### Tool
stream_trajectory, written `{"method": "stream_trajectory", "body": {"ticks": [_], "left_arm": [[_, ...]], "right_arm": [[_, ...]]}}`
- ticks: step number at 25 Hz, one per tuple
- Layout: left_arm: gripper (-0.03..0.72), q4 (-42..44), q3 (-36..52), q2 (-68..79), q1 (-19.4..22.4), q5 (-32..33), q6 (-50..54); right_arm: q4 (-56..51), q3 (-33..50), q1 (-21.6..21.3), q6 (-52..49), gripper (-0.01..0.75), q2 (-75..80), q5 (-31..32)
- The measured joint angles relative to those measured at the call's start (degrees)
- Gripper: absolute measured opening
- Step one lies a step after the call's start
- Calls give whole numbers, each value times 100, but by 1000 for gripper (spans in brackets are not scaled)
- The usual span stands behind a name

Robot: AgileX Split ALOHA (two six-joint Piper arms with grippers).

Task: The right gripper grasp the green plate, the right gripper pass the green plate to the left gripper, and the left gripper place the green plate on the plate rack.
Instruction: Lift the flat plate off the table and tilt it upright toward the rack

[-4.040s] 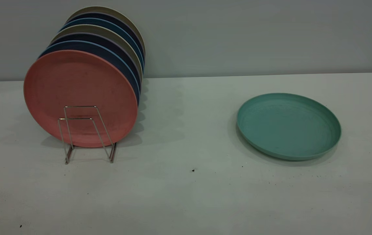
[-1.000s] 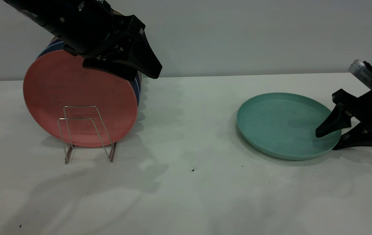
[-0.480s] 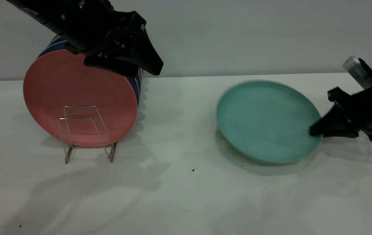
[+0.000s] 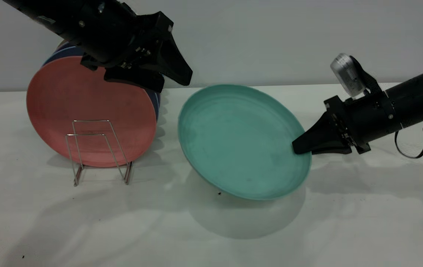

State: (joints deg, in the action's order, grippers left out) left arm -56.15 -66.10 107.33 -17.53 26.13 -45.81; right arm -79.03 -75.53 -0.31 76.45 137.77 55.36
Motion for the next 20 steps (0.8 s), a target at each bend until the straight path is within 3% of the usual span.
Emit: {"method": "stream_trajectory", "body": {"ticks": [5,11,14,19,20], "left_arm": [[555,218,-5,54,0,-5,87],[531,-545,-5,472,0,-27,86],[437,-824,-5,571,0,-48,55],[116,-864,-5,593,0,-72,35],[101,-863,-5,598,0,-109,35]], "right_arm": [[-83,-2,-10,57,19,-205,87],[-164,-2,272,108,19,-325,265],[-141,-2,441,122,19,-325,254],[-164,-2,498,146,19,-325,184],[-189,-2,491,147,21,-325,209]]}}
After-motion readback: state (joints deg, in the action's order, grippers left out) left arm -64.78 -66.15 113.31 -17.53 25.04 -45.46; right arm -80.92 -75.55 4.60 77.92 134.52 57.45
